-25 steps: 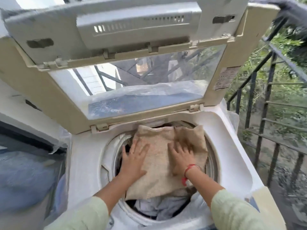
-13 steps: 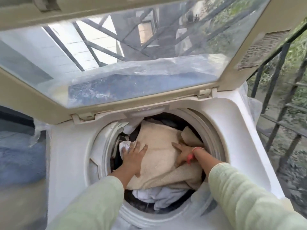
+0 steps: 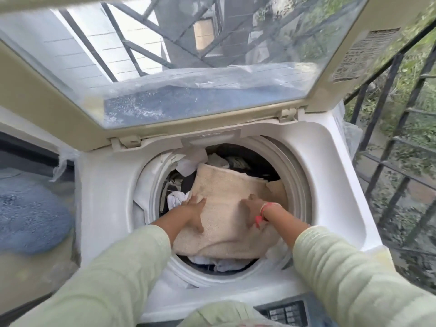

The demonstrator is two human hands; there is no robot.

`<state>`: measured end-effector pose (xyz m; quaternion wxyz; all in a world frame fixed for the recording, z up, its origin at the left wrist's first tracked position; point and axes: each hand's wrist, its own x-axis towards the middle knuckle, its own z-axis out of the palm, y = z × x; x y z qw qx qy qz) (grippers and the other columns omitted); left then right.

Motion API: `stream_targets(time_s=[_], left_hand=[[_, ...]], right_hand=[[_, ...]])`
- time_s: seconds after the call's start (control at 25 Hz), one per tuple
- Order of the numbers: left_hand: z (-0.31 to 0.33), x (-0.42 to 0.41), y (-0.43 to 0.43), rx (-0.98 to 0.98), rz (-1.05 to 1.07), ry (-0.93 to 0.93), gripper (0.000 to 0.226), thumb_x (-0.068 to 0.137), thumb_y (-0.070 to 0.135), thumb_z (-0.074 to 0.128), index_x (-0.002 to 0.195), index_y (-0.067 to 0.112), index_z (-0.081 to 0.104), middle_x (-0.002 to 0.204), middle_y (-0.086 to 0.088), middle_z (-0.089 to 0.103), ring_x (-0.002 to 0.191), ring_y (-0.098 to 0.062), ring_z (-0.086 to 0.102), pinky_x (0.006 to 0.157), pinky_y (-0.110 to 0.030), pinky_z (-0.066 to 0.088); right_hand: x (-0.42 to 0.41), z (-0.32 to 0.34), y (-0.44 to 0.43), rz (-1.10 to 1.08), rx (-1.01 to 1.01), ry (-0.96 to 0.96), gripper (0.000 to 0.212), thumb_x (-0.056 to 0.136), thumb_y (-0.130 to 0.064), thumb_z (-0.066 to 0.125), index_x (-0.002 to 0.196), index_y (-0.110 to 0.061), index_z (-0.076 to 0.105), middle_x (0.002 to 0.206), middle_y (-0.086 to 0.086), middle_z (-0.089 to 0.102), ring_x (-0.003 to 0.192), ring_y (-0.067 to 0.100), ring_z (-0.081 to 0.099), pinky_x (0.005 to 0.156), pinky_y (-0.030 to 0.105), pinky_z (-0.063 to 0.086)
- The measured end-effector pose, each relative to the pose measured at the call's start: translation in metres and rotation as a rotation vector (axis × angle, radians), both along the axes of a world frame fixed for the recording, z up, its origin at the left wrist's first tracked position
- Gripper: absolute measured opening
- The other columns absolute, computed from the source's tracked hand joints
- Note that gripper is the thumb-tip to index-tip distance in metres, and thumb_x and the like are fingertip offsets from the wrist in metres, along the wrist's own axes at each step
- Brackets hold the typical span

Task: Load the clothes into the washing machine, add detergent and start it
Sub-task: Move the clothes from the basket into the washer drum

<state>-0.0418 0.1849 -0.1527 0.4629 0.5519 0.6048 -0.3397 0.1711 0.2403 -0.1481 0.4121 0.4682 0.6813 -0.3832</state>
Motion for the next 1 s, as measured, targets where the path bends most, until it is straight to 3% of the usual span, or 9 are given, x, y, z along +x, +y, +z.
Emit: stream_targets(time_s=[0.08, 0.12, 0.28, 0.4, 0.48, 0.72, 0.84, 0.92, 1.0], left_hand=[[0.029, -0.007, 0.015, 0.116, 0.095, -0.107, 0.087, 0.082, 0.037, 0.068, 0.149, 0.018, 0.015, 0.156, -0.006, 0.019, 0.139, -0.026, 0.026, 0.112, -0.04, 0.029], [0.048, -0.011, 0.021, 0.195, 0.151, -0.16, 0.077, 0.084, 0.038, 0.065, 0.147, 0.018, 0.024, 0.152, -0.005, 0.029, 0.135, -0.025, 0.034, 0.109, -0.038, 0.033], [0.144, -0.039, 0.001, 0.68, 0.402, -0.404, 0.053, 0.084, 0.041, 0.064, 0.133, 0.029, 0.046, 0.129, 0.012, 0.051, 0.116, -0.007, 0.05, 0.099, -0.03, 0.042], [0.209, -0.079, -0.066, 1.073, 0.534, -0.399, 0.042, 0.084, 0.042, 0.063, 0.124, 0.034, 0.054, 0.122, 0.013, 0.057, 0.111, -0.004, 0.053, 0.095, -0.029, 0.042], [0.234, -0.111, -0.124, 1.231, 0.572, -0.284, 0.042, 0.083, 0.05, 0.061, 0.121, 0.034, 0.056, 0.118, 0.016, 0.055, 0.108, -0.004, 0.052, 0.092, -0.029, 0.042], [0.203, -0.237, -0.278, 1.121, 0.801, 0.02, 0.066, 0.068, 0.071, 0.043, 0.112, 0.025, 0.063, 0.109, 0.003, 0.066, 0.102, -0.019, 0.062, 0.084, -0.037, 0.049], [0.161, -0.309, -0.332, 1.028, 0.864, 0.001, 0.05, 0.077, 0.053, 0.061, 0.11, 0.016, 0.066, 0.106, -0.006, 0.068, 0.102, -0.025, 0.063, 0.085, -0.034, 0.046], [0.137, -0.358, -0.355, 0.967, 0.938, -0.065, 0.034, 0.081, 0.035, 0.07, 0.111, 0.02, 0.065, 0.11, -0.002, 0.066, 0.104, -0.018, 0.061, 0.088, -0.03, 0.044], [0.107, -0.405, -0.377, 0.88, 1.014, -0.113, 0.03, 0.082, 0.031, 0.07, 0.11, 0.024, 0.064, 0.11, 0.001, 0.066, 0.103, -0.013, 0.061, 0.089, -0.029, 0.045]], right_hand=[[0.003, 0.03, 0.018, -0.197, 0.083, 0.112, 0.07, 0.083, -0.018, 0.07, 0.143, -0.016, 0.033, 0.143, 0.008, 0.042, 0.095, 0.024, 0.06, 0.066, 0.023, 0.051], [0.005, 0.042, 0.022, -0.308, 0.154, 0.187, 0.066, 0.084, -0.023, 0.069, 0.142, -0.017, 0.036, 0.138, 0.007, 0.048, 0.091, 0.021, 0.06, 0.061, 0.021, 0.05], [-0.012, 0.103, 0.001, -0.518, 0.42, 0.589, 0.05, 0.084, -0.03, 0.067, 0.13, -0.018, 0.051, 0.124, 0.001, 0.058, 0.11, 0.018, 0.058, 0.094, 0.033, 0.047], [-0.059, 0.147, -0.037, -0.472, 0.443, 0.816, 0.04, 0.085, -0.028, 0.065, 0.124, -0.021, 0.057, 0.118, -0.004, 0.062, 0.102, 0.013, 0.061, 0.092, 0.036, 0.05], [-0.095, 0.17, -0.071, -0.395, 0.442, 0.924, 0.036, 0.088, -0.026, 0.063, 0.123, -0.018, 0.059, 0.118, -0.006, 0.06, 0.103, 0.01, 0.059, 0.09, 0.024, 0.048], [-0.225, 0.203, -0.186, -0.084, 0.464, 1.143, 0.029, 0.087, -0.032, 0.063, 0.116, -0.028, 0.061, 0.121, -0.009, 0.051, 0.115, 0.0, 0.047, 0.097, 0.014, 0.036], [-0.308, 0.189, -0.231, -0.011, 0.455, 1.118, 0.028, 0.087, -0.03, 0.063, 0.115, -0.03, 0.061, 0.129, -0.009, 0.043, 0.123, 0.0, 0.037, 0.099, 0.007, 0.026], [-0.363, 0.169, -0.249, -0.025, 0.454, 1.054, 0.03, 0.087, -0.03, 0.063, 0.117, -0.028, 0.06, 0.133, -0.009, 0.04, 0.125, 0.004, 0.037, 0.099, 0.013, 0.029], [-0.414, 0.138, -0.258, -0.04, 0.444, 0.938, 0.032, 0.087, -0.026, 0.063, 0.119, -0.023, 0.06, 0.135, -0.005, 0.04, 0.125, 0.011, 0.038, 0.098, 0.022, 0.034]])
